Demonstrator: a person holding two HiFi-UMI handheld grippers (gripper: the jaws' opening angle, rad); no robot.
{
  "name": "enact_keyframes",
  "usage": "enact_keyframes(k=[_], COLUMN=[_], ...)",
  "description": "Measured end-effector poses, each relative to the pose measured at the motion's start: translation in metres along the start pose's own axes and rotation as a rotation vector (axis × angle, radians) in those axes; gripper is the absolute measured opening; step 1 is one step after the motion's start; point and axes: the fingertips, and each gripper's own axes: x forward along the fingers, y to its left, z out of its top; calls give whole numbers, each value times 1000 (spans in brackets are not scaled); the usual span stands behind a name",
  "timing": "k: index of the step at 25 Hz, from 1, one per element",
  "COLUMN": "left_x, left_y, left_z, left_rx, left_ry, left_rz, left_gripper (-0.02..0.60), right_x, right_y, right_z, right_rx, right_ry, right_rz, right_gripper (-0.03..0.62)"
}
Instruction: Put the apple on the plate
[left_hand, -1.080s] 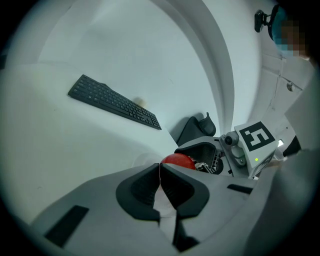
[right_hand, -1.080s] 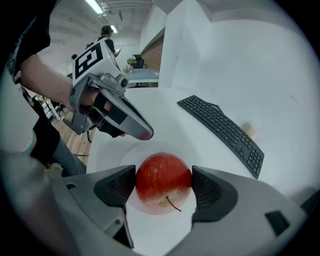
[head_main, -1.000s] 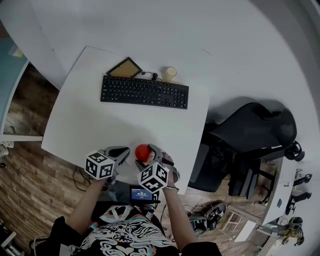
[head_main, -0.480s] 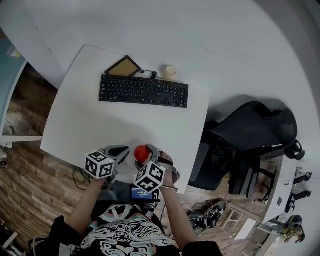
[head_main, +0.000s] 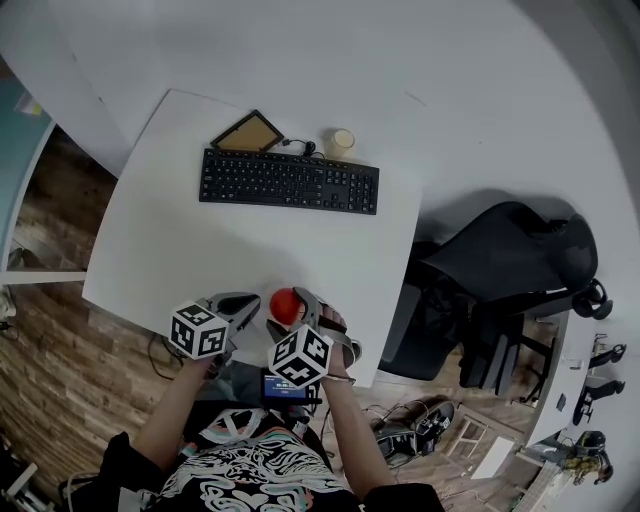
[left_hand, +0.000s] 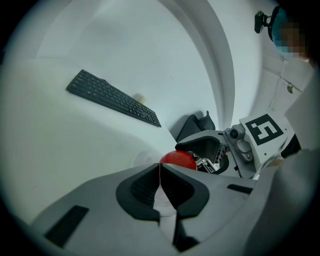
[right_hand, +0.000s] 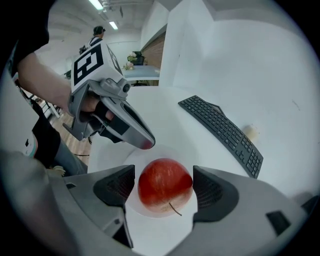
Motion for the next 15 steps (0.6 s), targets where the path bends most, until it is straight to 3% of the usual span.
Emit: enact_keyframes(k=[15], left_x=[1], left_y=[-6], left_z=[-7], left_rx=[8], left_ry=[6], left_rz=[2], left_gripper=[20], right_x=[-4], right_y=[-6], right_z=[6], right_rx=[139], right_ry=[-151], right_rz=[-49], right_gripper=[347])
